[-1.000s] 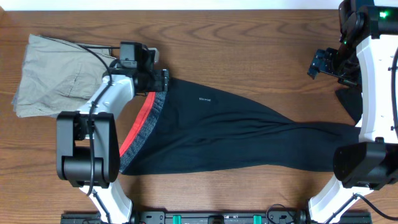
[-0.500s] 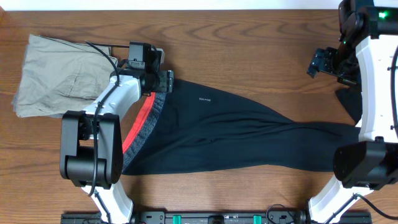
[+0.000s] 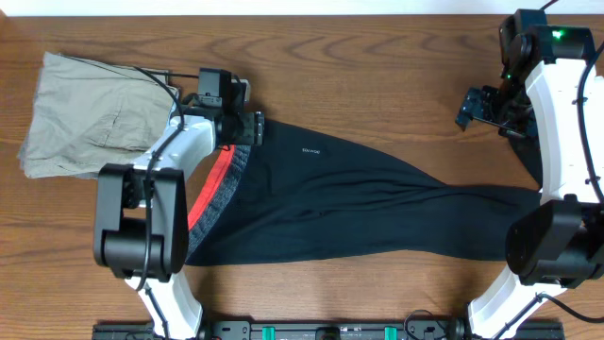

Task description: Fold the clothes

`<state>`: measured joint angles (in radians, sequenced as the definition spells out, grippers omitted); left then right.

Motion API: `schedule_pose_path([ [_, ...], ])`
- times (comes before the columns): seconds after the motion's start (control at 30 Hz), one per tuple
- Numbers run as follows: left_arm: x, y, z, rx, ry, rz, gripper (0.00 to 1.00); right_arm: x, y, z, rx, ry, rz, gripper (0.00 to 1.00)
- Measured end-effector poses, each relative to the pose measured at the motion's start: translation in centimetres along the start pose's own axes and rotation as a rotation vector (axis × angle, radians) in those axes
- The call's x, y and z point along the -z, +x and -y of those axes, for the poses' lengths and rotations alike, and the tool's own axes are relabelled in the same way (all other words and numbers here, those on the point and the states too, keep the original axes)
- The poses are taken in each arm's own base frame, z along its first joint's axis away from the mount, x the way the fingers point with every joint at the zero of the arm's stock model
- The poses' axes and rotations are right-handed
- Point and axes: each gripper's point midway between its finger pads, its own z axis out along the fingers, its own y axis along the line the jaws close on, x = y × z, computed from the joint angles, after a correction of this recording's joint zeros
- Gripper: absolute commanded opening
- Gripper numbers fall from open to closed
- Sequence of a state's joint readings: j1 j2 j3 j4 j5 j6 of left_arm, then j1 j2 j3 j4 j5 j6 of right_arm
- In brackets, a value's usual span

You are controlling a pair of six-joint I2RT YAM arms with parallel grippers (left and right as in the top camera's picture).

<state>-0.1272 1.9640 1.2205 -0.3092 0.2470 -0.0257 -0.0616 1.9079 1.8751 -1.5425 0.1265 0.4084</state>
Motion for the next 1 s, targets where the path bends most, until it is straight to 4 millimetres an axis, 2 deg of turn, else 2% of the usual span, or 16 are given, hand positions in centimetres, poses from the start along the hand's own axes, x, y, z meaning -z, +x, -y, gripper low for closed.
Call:
schedule_pose_path([
  [0.13,-0.80,0.18,-0.13,-0.001,-0.009,-0.009,0.79,-0.31,0.21,-0.04,0.001,-0.001,-0.011,0.99],
  [1.0,-0.90,-0.21,-0.14,0.020,-0.011,0.008,0.81,-0.32,0.14,-0.17,0.001,-0.007,-0.009,0.99],
])
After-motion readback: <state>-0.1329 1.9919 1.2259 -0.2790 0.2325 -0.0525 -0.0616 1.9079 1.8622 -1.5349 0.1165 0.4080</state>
